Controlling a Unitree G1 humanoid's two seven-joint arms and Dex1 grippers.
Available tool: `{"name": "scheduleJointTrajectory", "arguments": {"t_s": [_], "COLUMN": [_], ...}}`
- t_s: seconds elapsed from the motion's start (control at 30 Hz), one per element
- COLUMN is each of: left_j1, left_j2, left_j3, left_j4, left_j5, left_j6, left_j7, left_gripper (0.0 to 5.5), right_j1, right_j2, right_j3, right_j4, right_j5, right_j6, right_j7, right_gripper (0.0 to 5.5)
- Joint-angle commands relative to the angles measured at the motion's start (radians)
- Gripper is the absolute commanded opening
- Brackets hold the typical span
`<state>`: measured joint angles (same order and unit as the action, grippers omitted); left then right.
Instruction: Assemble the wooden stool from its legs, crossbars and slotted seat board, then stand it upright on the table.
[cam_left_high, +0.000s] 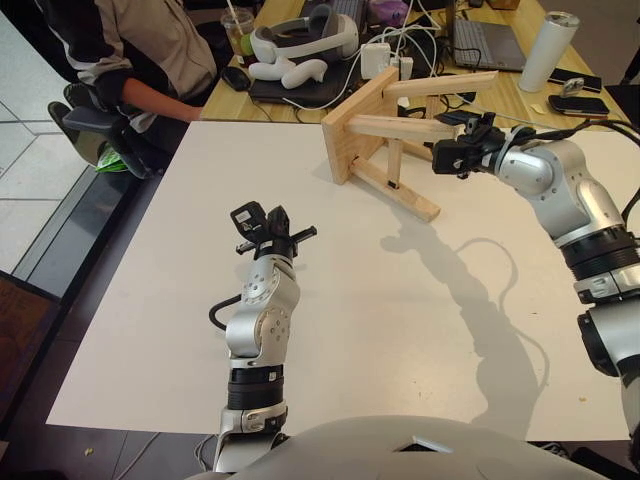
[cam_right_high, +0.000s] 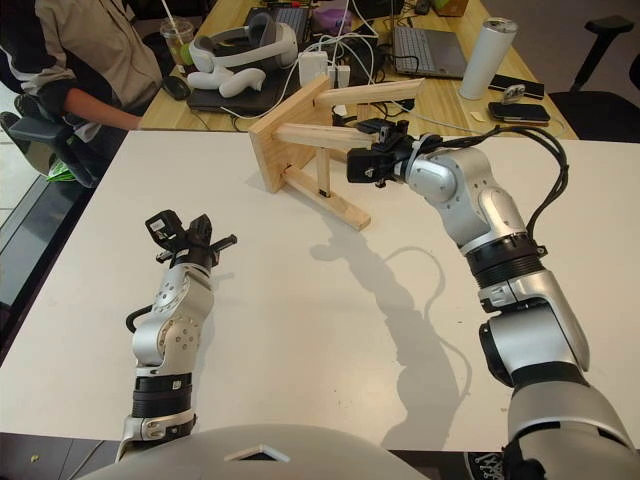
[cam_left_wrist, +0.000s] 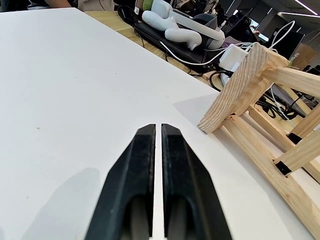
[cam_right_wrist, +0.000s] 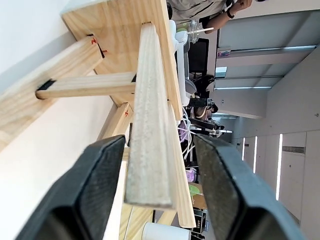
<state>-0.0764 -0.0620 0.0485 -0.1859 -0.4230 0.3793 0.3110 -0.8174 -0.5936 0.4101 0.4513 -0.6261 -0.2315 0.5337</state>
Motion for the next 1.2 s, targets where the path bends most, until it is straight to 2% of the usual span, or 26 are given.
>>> {"name": "scheduleJointTrajectory", "arguments": {"t_s": [0.03,0.17,0.23,0.6,0.8,0.93,1.07,1.2], "left_j1": [-0.015,-0.019,-0.019,-0.012,-0.009,-0.005,0.008,0.012], "left_j2": [-0.102,-0.1,-0.1,-0.093,-0.087,-0.081,-0.075,-0.071], "left_j3": [-0.015,-0.014,-0.013,-0.009,-0.001,0.003,0.011,0.012], "left_j4": [0.005,0.008,0.009,0.007,0.003,-0.001,-0.013,-0.017], "left_j5": [-0.001,-0.006,-0.008,-0.011,-0.013,-0.017,-0.019,-0.02], "left_j6": [-0.007,-0.008,-0.009,-0.011,-0.009,-0.006,-0.006,-0.004], "left_j7": [0.014,0.016,0.016,0.015,0.016,0.016,0.018,0.018], "left_gripper": [0.17,0.17,0.17,0.17,0.17,0.17,0.17,0.17], "right_j1": [-0.047,-0.043,-0.046,0.057,0.181,0.267,0.33,0.342], "right_j2": [0.007,0.002,0.003,-0.067,-0.168,-0.273,-0.388,-0.416], "right_j3": [0.021,0.03,0.029,-0.064,-0.103,-0.122,-0.139,-0.156], "right_j4": [0.028,0.037,0.038,-0.149,-0.268,-0.293,-0.227,-0.11], "right_j5": [-0.049,-0.062,-0.063,0.091,0.254,0.349,0.401,0.4], "right_j6": [0.035,0.046,0.048,-0.018,-0.163,-0.341,-0.558,-0.682], "right_j7": [0.005,0.028,0.029,0.123,0.245,0.308,0.325,0.284], "right_gripper": [1.96,1.32,1.16,1.15,1.15,1.15,1.15,1.15]}}
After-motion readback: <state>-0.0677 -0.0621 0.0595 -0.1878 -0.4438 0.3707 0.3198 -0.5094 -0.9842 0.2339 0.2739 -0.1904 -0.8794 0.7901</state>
